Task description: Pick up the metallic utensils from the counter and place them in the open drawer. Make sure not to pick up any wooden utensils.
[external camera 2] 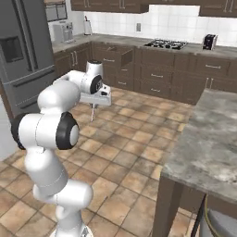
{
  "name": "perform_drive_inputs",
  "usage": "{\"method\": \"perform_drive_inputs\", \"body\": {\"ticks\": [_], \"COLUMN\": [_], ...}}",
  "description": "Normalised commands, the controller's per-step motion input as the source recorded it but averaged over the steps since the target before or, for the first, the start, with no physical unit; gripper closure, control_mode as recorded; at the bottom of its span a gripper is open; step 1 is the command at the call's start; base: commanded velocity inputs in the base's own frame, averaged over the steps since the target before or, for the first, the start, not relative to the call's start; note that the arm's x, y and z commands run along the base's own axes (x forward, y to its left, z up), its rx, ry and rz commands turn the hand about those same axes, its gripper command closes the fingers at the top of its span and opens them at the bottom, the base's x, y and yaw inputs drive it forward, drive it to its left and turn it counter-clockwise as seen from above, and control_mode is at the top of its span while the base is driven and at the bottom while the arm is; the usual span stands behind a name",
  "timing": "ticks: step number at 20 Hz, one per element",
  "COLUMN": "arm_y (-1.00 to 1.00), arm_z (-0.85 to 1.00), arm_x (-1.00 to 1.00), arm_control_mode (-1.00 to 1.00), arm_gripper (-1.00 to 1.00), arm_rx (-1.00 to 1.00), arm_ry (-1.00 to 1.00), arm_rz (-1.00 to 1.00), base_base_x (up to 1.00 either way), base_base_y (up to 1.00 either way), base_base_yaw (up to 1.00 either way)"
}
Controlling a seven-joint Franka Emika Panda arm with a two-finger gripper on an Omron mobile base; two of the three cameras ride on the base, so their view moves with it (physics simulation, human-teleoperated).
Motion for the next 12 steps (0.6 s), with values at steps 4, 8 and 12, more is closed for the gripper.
{"method": "perform_drive_inputs", "body": {"ticks": [4,8,12], "arm_y": [0.0,0.0,0.0], "arm_z": [0.0,0.0,0.0], "arm_x": [0.0,0.0,0.0], "arm_control_mode": [1.0,1.0,1.0], "arm_gripper": [1.0,1.0,1.0], "arm_rx": [0.0,0.0,0.0], "arm_ry": [0.0,0.0,0.0], "arm_rz": [0.0,0.0,0.0], "base_base_x": [1.0,1.0,1.0], "base_base_y": [0.67,0.16,-0.02], "base_base_yaw": [0.02,0.0,0.0]}}
